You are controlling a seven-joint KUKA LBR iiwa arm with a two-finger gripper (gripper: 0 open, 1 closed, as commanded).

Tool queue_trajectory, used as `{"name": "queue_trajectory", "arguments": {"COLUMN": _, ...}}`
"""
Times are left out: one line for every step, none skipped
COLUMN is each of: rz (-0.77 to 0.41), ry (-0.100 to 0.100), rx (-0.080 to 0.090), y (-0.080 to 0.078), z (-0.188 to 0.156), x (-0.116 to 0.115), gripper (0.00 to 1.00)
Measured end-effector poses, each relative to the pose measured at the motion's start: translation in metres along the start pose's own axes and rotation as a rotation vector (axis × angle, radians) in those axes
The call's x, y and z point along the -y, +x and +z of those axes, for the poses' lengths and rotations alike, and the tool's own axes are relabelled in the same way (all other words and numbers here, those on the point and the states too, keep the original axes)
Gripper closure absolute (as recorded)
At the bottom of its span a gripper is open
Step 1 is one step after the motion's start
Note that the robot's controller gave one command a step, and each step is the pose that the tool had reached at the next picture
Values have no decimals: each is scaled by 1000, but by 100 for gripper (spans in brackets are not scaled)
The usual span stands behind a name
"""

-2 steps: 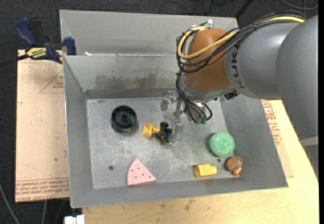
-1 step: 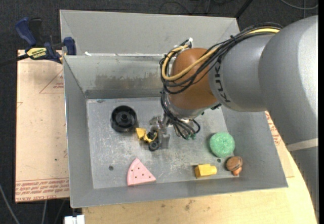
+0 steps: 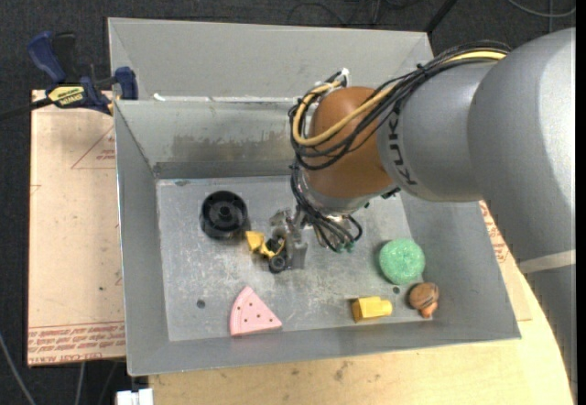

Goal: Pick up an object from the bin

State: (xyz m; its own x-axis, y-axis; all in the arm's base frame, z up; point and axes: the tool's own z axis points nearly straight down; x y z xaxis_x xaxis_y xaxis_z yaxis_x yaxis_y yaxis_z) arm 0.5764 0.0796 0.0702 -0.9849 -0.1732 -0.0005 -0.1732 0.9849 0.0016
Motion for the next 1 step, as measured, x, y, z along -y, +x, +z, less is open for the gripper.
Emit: {"name": "queue_trajectory", "arguments": {"rz": -4, "ry": 1, "rx": 10, "y": -20, "z": -176, "x": -27, "gripper": 100}}
